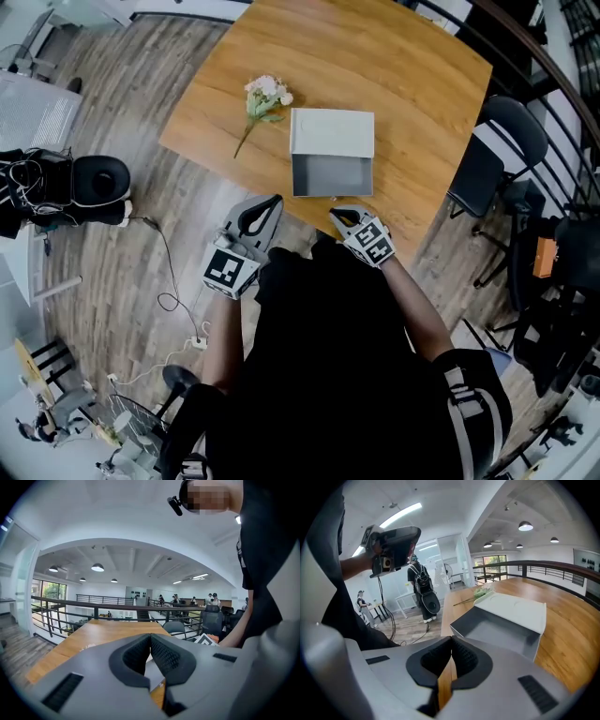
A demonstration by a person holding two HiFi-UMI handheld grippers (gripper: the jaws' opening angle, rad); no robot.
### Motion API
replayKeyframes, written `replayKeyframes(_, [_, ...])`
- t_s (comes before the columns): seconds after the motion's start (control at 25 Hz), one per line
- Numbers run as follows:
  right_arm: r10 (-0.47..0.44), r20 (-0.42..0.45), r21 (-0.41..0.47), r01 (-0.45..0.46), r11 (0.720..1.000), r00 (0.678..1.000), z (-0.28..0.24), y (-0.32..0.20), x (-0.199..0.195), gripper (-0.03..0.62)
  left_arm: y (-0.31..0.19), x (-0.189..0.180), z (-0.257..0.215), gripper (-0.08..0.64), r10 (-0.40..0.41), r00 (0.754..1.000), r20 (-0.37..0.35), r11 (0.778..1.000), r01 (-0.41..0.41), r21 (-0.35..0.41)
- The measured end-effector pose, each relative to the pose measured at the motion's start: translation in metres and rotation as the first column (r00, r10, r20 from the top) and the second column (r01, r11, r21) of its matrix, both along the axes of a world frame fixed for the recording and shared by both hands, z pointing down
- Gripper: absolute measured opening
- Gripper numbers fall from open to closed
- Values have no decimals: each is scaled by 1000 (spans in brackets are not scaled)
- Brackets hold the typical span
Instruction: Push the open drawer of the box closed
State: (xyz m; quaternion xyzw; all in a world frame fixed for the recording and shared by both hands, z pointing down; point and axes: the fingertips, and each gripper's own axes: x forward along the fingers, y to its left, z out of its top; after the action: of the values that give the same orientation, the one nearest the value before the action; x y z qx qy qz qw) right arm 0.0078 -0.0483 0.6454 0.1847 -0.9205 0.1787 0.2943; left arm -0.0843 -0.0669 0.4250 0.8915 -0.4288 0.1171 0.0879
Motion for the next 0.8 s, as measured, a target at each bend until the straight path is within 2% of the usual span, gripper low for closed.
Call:
replayKeyframes(0.12, [18,-2,-31,-18,999,1000,6,-3,3,15,-8,2,-4,23,2,1000,-19,1000,-1,18])
replayKeyframes(0.28, [44,-31,-51,-45,998,999,19,-4,5,15,-15,-7,0,23,23,1000,-12,1000,-23,1])
replayKeyframes(0.44, [91,-76,-80,-97,992,993,45,-4,10,15,-30,-18,1,23,52,999,-6,998,-52,23])
replayKeyframes(0.52, [124,-92,-93,-132,987,988,52,-1,10,15,-32,-26,5,23,89,996,23,996,-89,-3])
replayKeyframes(0.68, [208,-99,-118,-219,968,973,61,-7,7,15,-49,-41,7,23,115,993,-11,993,-115,-11])
replayKeyframes(0.8, [230,-101,-134,-243,961,968,68,-12,-1,17,-61,-43,8,23,136,991,-19,991,-136,-6])
